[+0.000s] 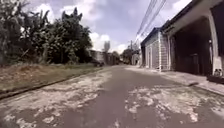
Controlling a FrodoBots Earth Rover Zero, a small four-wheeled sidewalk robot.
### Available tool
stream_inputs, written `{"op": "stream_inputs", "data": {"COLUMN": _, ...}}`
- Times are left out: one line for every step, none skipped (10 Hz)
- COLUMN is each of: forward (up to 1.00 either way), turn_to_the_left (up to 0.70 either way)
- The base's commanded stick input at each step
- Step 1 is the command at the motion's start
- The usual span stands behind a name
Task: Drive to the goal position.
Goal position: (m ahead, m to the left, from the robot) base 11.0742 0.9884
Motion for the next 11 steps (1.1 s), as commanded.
{"op": "stream_inputs", "data": {"forward": 0.70, "turn_to_the_left": 0.03}}
{"op": "stream_inputs", "data": {"forward": 0.70, "turn_to_the_left": 0.00}}
{"op": "stream_inputs", "data": {"forward": 0.70, "turn_to_the_left": 0.00}}
{"op": "stream_inputs", "data": {"forward": 0.70, "turn_to_the_left": 0.00}}
{"op": "stream_inputs", "data": {"forward": 0.70, "turn_to_the_left": 0.02}}
{"op": "stream_inputs", "data": {"forward": 0.70, "turn_to_the_left": 0.02}}
{"op": "stream_inputs", "data": {"forward": 0.70, "turn_to_the_left": 0.02}}
{"op": "stream_inputs", "data": {"forward": 0.70, "turn_to_the_left": 0.01}}
{"op": "stream_inputs", "data": {"forward": 0.70, "turn_to_the_left": -0.09}}
{"op": "stream_inputs", "data": {"forward": 0.70, "turn_to_the_left": -0.34}}
{"op": "stream_inputs", "data": {"forward": 0.70, "turn_to_the_left": -0.32}}
